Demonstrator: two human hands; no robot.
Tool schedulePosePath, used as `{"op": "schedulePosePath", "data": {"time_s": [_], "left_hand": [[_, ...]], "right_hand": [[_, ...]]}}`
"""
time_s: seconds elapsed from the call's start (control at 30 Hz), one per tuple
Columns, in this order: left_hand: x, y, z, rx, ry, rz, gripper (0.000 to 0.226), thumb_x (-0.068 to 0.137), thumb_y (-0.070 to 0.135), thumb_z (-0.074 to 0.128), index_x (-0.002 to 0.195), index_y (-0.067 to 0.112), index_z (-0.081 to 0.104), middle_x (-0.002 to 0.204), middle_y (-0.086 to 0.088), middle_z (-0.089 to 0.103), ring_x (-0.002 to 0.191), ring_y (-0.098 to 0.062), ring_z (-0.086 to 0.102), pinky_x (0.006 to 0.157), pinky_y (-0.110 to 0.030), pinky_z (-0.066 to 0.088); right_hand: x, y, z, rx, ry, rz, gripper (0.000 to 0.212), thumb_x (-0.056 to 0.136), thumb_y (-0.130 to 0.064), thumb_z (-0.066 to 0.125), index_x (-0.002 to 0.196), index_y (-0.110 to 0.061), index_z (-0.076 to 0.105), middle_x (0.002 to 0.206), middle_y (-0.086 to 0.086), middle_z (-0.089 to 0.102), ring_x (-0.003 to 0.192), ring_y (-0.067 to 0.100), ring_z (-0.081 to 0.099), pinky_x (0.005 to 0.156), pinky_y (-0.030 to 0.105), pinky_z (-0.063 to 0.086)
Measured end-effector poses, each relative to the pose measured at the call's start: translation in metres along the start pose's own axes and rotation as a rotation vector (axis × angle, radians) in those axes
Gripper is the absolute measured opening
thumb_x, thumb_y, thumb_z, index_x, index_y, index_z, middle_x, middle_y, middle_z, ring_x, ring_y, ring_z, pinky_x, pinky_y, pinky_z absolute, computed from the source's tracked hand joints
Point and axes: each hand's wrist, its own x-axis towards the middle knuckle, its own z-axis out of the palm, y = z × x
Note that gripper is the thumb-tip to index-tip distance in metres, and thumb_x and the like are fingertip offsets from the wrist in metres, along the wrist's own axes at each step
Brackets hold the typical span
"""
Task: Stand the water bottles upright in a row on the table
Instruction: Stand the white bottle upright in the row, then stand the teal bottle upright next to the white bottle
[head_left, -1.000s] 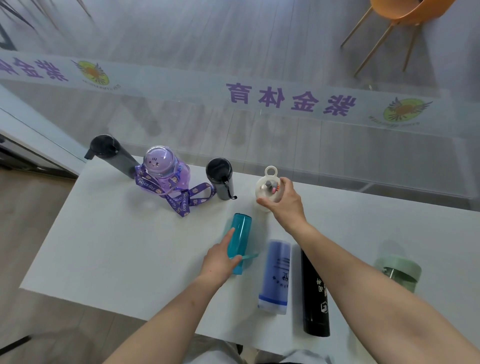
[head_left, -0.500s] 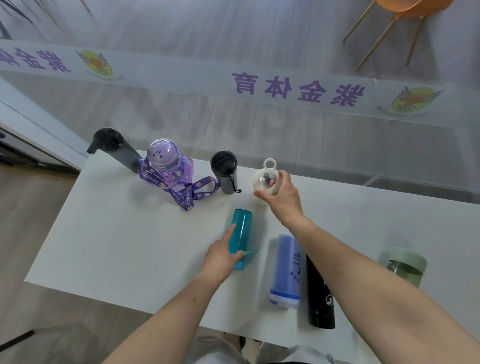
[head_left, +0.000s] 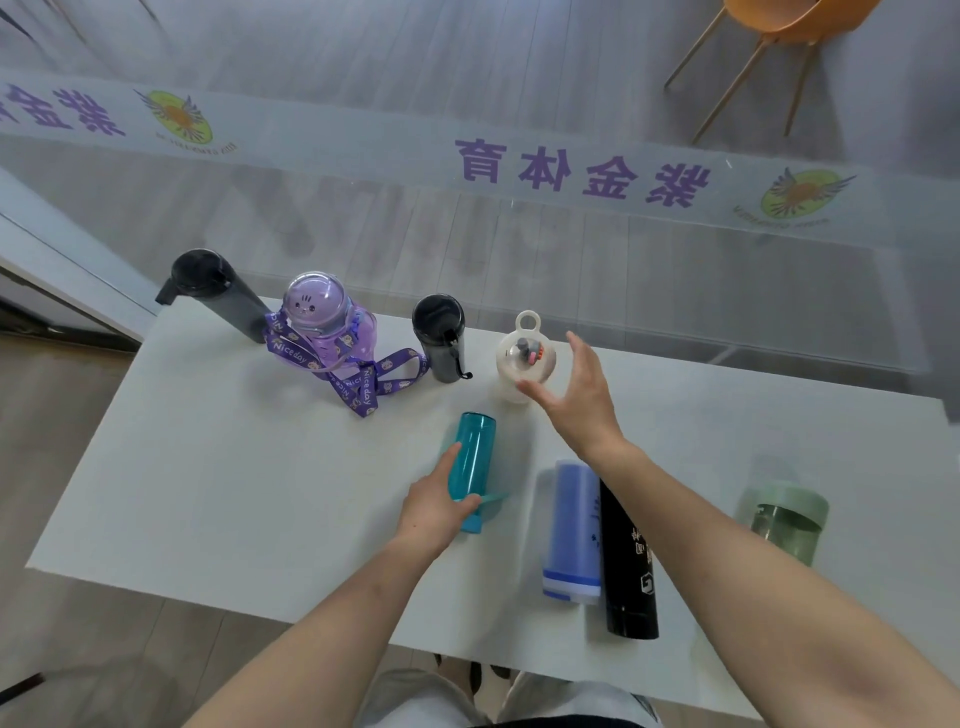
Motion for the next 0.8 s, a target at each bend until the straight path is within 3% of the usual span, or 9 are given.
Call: {"op": "schedulePosePath", "data": {"time_s": [0.1,0.2,0.33,0.5,0.67,0.8], "left_hand": [[-0.007,0.005,-0.001,0.027,-0.016,-0.003,0.086,0.081,0.035,0.075,0.152,0.038,0.026,0.121,-0.004,0.062,0.098,-0.022,0.064,0.084,-0.038,0.059],[-0.013,0.011,-0.001,0.104,-0.058,-0.013,0.085,0.078,0.037,0.075,0.15,0.033,0.029,0.116,-0.005,0.06,0.099,-0.023,0.063,0.087,-0.039,0.058],[-0.013,0.013,0.008,0.231,-0.088,0.011,0.078,0.078,0.044,0.074,0.145,0.027,0.039,0.118,-0.006,0.056,0.108,-0.026,0.058,0.094,-0.042,0.054],[-0.016,0.017,0.015,0.165,-0.089,0.023,0.076,0.077,0.038,0.075,0.143,0.027,0.038,0.117,-0.003,0.06,0.101,-0.022,0.062,0.083,-0.035,0.056],[-0.019,0.03,0.006,0.11,-0.037,0.093,0.082,0.06,0.052,0.071,0.135,0.028,0.051,0.117,0.002,0.066,0.104,-0.018,0.064,0.092,-0.041,0.056],[-0.024,0.056,-0.001,0.1,-0.024,0.2,0.061,0.07,0.042,0.077,0.126,0.023,0.062,0.112,0.002,0.068,0.1,-0.016,0.064,0.093,-0.036,0.055]], "right_hand": [[-0.029,0.017,-0.008,-0.103,0.122,-0.294,0.055,0.092,-0.021,0.075,0.139,-0.006,0.051,0.135,0.011,0.058,0.126,0.027,0.054,0.111,0.04,0.042],[-0.052,0.028,-0.004,-0.183,-0.05,-0.363,0.044,0.094,-0.015,0.069,0.136,-0.01,0.057,0.131,0.009,0.061,0.123,0.024,0.055,0.109,0.042,0.045],[-0.068,0.038,0.012,-0.298,-0.292,-0.344,0.039,0.097,-0.015,0.065,0.135,-0.016,0.06,0.138,0.002,0.058,0.131,0.017,0.05,0.113,0.027,0.039],[-0.072,0.044,0.021,-0.389,-0.411,-0.384,0.046,0.094,-0.008,0.065,0.139,-0.013,0.06,0.148,0.006,0.054,0.141,0.022,0.044,0.119,0.038,0.036],[-0.068,0.047,0.014,-0.65,-0.502,-0.641,0.071,0.087,-0.013,0.075,0.151,-0.018,0.045,0.162,0.003,0.041,0.153,0.026,0.028,0.125,0.042,0.022],[-0.063,0.046,-0.001,-0.781,-0.412,-0.711,0.076,0.084,-0.031,0.08,0.151,-0.024,0.045,0.146,0.004,0.056,0.14,0.032,0.047,0.115,0.048,0.039]]}}
